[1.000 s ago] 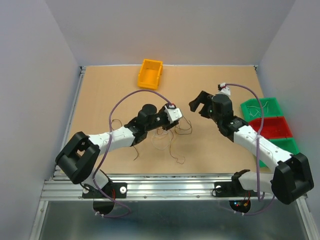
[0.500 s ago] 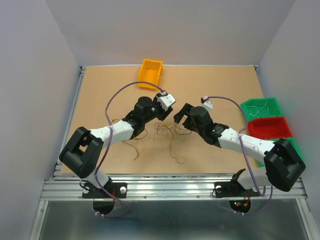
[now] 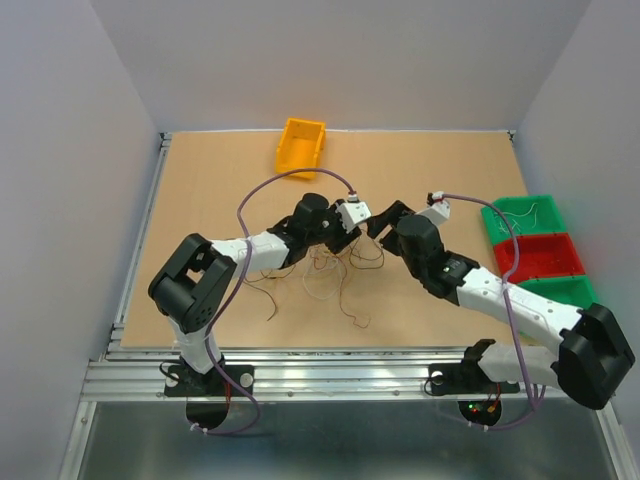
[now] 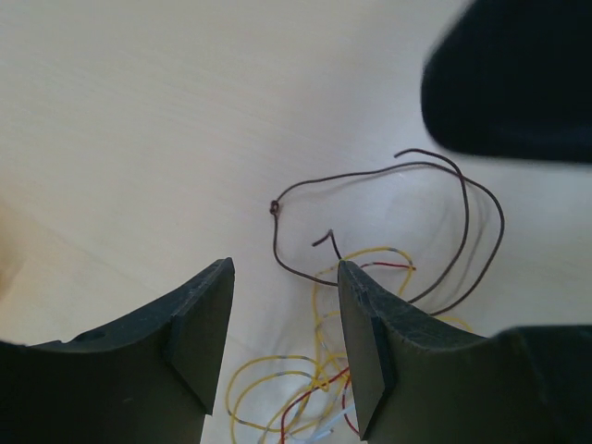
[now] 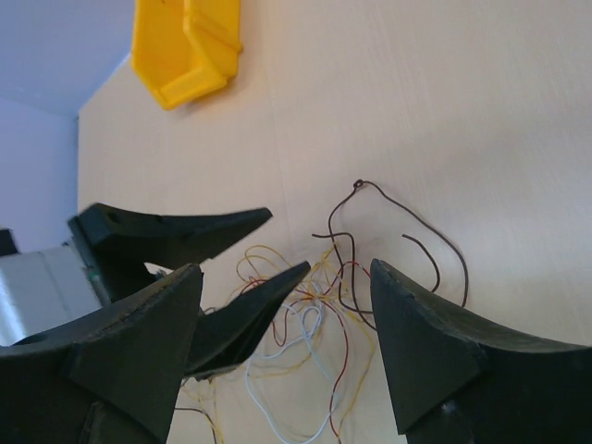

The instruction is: Untangle the cables

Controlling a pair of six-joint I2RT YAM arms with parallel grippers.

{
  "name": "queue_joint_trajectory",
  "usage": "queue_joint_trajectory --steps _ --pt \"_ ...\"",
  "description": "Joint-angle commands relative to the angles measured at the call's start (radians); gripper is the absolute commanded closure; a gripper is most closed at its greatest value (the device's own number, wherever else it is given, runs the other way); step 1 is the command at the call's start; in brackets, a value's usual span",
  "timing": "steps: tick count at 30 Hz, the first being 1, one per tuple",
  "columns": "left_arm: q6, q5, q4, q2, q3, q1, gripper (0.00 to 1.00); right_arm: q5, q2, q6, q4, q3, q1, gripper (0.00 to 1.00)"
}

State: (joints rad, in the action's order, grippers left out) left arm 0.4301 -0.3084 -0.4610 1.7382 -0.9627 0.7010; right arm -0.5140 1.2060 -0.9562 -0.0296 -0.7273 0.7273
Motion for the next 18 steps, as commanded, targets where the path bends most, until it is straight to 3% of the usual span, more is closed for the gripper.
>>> queue_joint_trajectory --steps 1,6,14,16,18 --pt "0.070 -0.052 0.038 -0.028 -0.030 0.032 0.41 -0.103 -0.089 0.014 -0.029 0.042 0.004 0.22" --pt "0.101 -0.060 0.036 -0.057 -0.005 0.057 0.41 -0.147 -0.195 0.028 -0.029 0.068 0.004 0.21" --pt "0.108 0.015 0.082 0.024 -0.062 0.084 0.42 -0.164 -0.250 0.057 -0.026 0.074 0.004 0.21" --pt "0.110 0.028 0.087 0.046 -0.073 0.087 0.44 -0.170 -0.261 0.057 -0.027 0.077 0.004 0.21" --pt "0.110 0.037 0.102 0.060 -0.087 0.092 0.54 -0.172 -0.266 0.060 -0.027 0.077 0.004 0.20"
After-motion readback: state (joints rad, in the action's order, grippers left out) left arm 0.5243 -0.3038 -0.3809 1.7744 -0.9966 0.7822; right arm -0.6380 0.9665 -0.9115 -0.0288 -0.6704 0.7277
